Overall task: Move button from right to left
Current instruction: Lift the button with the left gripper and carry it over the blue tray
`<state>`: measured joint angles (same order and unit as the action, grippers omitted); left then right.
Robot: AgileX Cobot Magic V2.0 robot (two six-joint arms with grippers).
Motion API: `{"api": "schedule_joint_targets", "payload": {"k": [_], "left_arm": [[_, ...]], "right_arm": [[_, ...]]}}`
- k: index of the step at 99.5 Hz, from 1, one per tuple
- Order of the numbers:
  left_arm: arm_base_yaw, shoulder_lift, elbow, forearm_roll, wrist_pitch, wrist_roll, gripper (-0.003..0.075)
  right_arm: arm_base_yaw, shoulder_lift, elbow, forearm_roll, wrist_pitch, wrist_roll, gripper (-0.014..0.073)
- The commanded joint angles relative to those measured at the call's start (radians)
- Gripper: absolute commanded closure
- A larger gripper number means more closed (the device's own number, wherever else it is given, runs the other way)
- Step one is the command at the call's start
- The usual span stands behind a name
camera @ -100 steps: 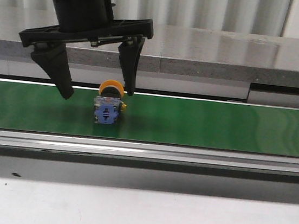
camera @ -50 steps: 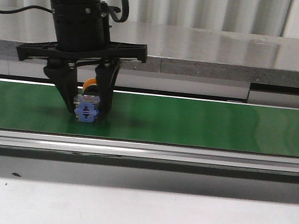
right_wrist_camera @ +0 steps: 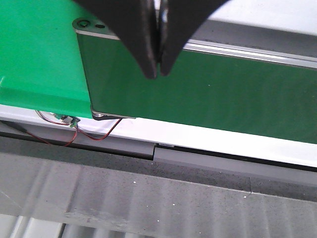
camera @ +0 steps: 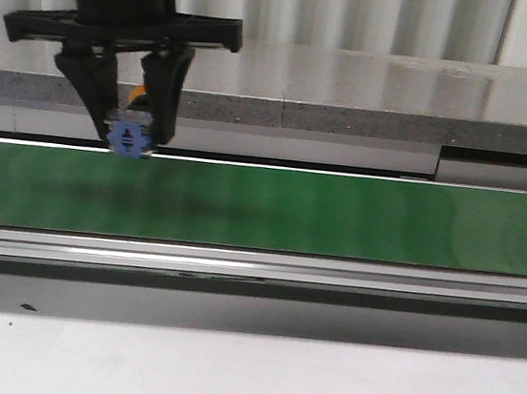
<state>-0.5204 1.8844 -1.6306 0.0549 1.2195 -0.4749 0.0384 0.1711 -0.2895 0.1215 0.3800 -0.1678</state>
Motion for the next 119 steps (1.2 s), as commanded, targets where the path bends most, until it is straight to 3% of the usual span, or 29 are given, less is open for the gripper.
{"api": "schedule_joint_targets", "payload": {"k": [1, 38, 77, 119], "left_arm": [[0.033, -0.075, -0.032, 0.051, 0.047, 0.006, 0.0651], [0.281, -0.13, -0.032, 0.033, 0.045, 0.265, 0.0651], [0.61, -0.132, 0.018, 0.006, 0.045, 0.658, 0.0651], [0.844, -0.068, 0.075, 0.006, 0.028, 0.727, 0.065]], "right_arm": [[-0.001, 0.008, -0.025, -0.007, -0.079, -0.013, 0.0662], [-0.001, 0.008, -0.025, -0.007, -0.079, -0.013, 0.0662], [-0.001, 0.008, -0.025, -0.007, -0.079, -0.013, 0.0662], [-0.001, 0.008, -0.025, -0.007, -0.079, -0.013, 0.0662]]}}
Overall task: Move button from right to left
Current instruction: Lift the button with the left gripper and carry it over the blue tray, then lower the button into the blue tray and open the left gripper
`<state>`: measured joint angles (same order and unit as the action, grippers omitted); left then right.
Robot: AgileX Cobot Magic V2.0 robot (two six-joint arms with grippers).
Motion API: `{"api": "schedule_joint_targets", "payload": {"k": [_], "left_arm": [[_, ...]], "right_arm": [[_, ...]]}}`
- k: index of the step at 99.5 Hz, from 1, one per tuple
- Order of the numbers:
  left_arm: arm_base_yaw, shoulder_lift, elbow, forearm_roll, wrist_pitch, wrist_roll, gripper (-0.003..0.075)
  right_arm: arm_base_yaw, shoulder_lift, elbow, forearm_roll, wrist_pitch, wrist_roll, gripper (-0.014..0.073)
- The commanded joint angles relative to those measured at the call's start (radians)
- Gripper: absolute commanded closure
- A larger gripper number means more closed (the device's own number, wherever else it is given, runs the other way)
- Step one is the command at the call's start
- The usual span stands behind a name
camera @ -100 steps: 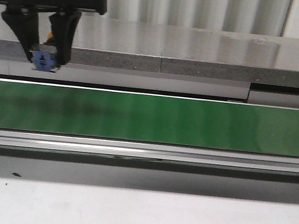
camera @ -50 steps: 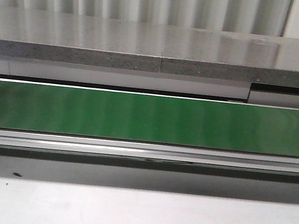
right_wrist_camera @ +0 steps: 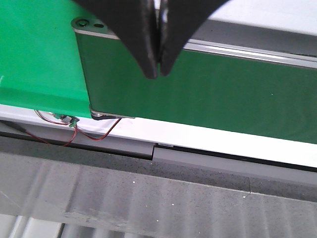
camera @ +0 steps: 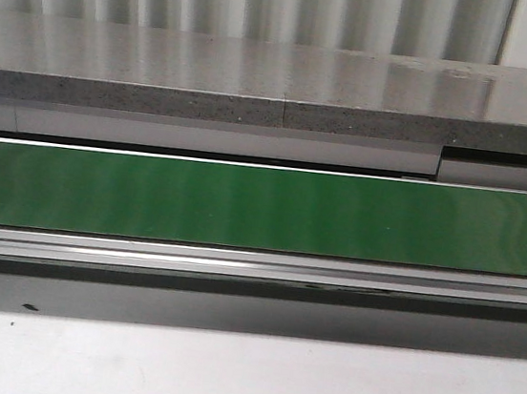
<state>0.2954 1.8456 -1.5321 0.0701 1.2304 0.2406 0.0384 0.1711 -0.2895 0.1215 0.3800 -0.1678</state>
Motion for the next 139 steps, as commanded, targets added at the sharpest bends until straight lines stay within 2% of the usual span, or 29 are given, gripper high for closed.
{"api": "schedule_joint_targets", "payload": {"k": [1, 11, 31, 42, 62, 73, 83, 84, 91, 98, 113, 125, 132, 139], "left_arm": [[0.03, -0.026, -0.023, -0.009, 0.012, 0.015, 0.065], [0.055, 0.005, -0.023, -0.009, -0.012, 0.081, 0.065], [0.063, 0.063, -0.023, 0.019, -0.108, 0.102, 0.065], [0.063, 0.092, -0.023, 0.034, -0.118, 0.169, 0.065], [0.063, 0.155, -0.023, 0.032, -0.117, 0.169, 0.0627], [0.063, 0.172, -0.023, 0.032, -0.115, 0.169, 0.0545], [0.063, 0.172, -0.023, 0.032, -0.122, 0.169, 0.0405], [0.063, 0.172, -0.023, 0.032, -0.122, 0.169, 0.0371], [0.063, 0.172, -0.023, 0.032, -0.122, 0.162, 0.0287], [0.063, 0.172, -0.025, 0.032, -0.124, 0.153, 0.0251], [0.063, 0.166, -0.025, 0.032, -0.121, 0.153, 0.0276], [0.063, 0.144, -0.025, 0.005, -0.132, 0.151, 0.0324], [0.063, 0.119, -0.025, -0.027, -0.152, 0.145, 0.0386], [0.063, 0.083, -0.025, -0.038, -0.181, 0.102, 0.0484]], "right_arm": [[-0.001, 0.008, -0.025, -0.007, -0.079, -0.013, 0.0662], [-0.001, 0.008, -0.025, -0.007, -0.079, -0.013, 0.0662], [-0.001, 0.008, -0.025, -0.007, -0.079, -0.013, 0.0662], [-0.001, 0.008, -0.025, -0.007, -0.079, -0.013, 0.0662], [-0.001, 0.008, -0.025, -0.007, -0.079, -0.013, 0.0662], [-0.001, 0.008, -0.025, -0.007, -0.079, -0.013, 0.0662], [-0.001, 0.008, -0.025, -0.007, -0.079, -0.013, 0.0662], [-0.001, 0.008, -0.025, -0.007, -0.079, -0.013, 0.0662], [-0.001, 0.008, -0.025, -0.007, -0.079, -0.013, 0.0662], [-0.001, 0.008, -0.025, -0.007, -0.079, -0.013, 0.0662], [-0.001, 0.008, -0.025, -0.007, -0.079, -0.013, 0.0662], [-0.001, 0.008, -0.025, -0.007, -0.079, -0.013, 0.0662], [-0.001, 0.008, -0.025, -0.007, -0.079, -0.013, 0.0662], [-0.001, 0.008, -0.025, -0.007, -0.079, -0.013, 0.0662]]}}
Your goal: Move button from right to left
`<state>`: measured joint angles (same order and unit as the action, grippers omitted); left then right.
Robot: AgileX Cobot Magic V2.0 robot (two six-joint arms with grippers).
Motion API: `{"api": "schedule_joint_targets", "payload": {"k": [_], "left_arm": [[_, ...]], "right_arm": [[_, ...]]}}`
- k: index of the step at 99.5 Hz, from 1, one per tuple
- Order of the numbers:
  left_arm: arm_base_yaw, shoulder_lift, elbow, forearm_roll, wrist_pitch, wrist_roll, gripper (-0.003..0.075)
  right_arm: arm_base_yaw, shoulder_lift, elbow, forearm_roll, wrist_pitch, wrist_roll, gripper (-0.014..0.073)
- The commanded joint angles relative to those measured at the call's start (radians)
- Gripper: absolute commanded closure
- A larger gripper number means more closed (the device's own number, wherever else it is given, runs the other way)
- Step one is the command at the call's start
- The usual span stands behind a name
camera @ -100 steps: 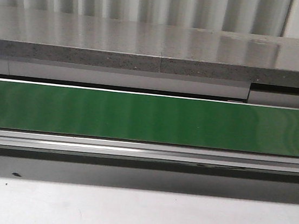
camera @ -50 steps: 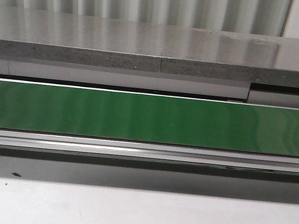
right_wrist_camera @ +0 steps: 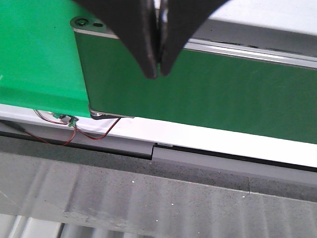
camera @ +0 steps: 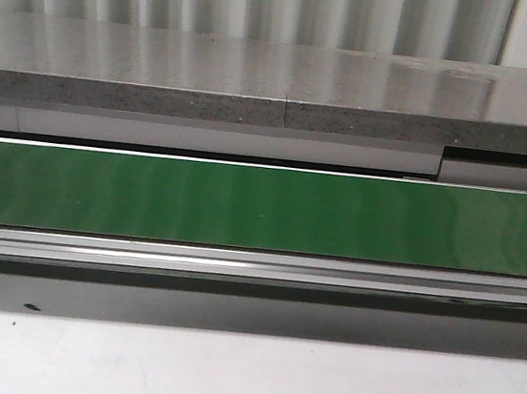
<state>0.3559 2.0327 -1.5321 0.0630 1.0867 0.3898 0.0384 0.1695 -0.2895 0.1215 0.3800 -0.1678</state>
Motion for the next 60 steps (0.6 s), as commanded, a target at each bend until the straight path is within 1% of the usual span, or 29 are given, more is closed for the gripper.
{"api": "schedule_joint_targets", "payload": {"k": [1, 11, 19, 33, 60], "left_arm": [[0.003, -0.108, -0.025, -0.033, -0.04, -0.06, 0.0507], [0.001, -0.172, -0.023, -0.063, -0.068, -0.135, 0.0664], [-0.002, -0.227, -0.009, -0.108, -0.103, -0.159, 0.0742], [-0.031, -0.348, 0.067, -0.142, -0.199, -0.211, 0.0741], [-0.151, -0.59, 0.316, -0.214, -0.39, -0.21, 0.0741]], "right_arm": [[-0.001, 0.009, -0.025, -0.007, -0.079, -0.013, 0.0662], [-0.001, 0.009, -0.025, -0.007, -0.079, -0.013, 0.0662], [-0.001, 0.009, -0.025, -0.007, -0.079, -0.013, 0.0662], [-0.001, 0.009, -0.025, -0.007, -0.079, -0.013, 0.0662], [-0.001, 0.009, -0.025, -0.007, -0.079, -0.013, 0.0662]]}}
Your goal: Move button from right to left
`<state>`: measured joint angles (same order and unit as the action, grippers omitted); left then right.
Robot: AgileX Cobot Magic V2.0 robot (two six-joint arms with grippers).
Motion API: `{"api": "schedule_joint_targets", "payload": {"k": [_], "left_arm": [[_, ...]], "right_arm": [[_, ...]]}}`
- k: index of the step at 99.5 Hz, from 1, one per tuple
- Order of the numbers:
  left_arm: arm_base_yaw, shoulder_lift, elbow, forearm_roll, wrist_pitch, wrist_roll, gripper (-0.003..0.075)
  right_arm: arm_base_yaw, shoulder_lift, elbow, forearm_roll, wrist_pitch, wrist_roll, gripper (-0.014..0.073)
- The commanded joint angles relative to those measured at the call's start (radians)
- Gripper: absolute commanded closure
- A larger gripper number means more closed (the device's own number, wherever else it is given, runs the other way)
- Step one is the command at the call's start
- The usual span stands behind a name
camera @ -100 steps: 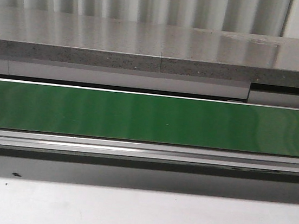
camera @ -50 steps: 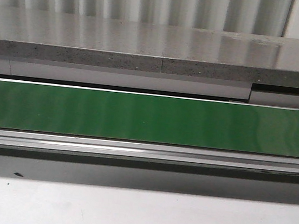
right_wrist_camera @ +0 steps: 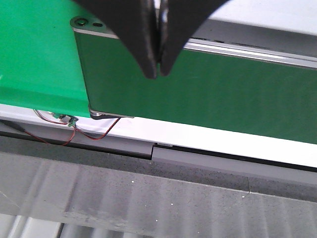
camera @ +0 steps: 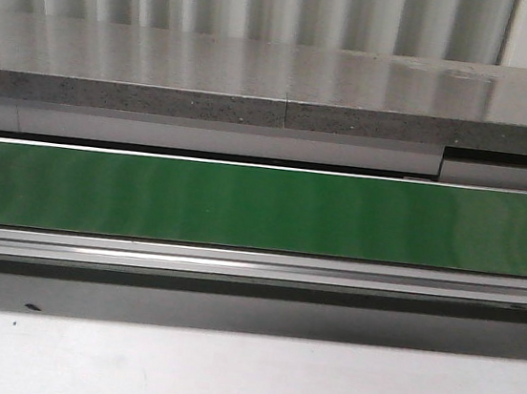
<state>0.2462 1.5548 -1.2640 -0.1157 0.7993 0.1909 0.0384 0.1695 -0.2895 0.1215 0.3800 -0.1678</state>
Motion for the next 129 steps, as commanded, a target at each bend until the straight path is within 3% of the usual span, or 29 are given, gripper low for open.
{"api": "schedule_joint_targets", "payload": {"k": [1, 63, 102, 129], "left_arm": [[-0.041, -0.118, 0.054, -0.036, -0.107, -0.012, 0.0741], [-0.349, -0.648, 0.582, -0.084, -0.385, -0.01, 0.0741], [-0.372, -0.991, 0.757, -0.088, -0.483, -0.01, 0.0741], [-0.365, -1.132, 0.833, -0.076, -0.471, -0.008, 0.0741]], "right_arm": [[-0.001, 0.009, -0.025, -0.007, -0.079, -0.013, 0.0662], [-0.001, 0.009, -0.025, -0.007, -0.079, -0.013, 0.0662], [-0.001, 0.009, -0.025, -0.007, -0.079, -0.013, 0.0662], [-0.001, 0.009, -0.025, -0.007, -0.079, -0.013, 0.0662]]}}
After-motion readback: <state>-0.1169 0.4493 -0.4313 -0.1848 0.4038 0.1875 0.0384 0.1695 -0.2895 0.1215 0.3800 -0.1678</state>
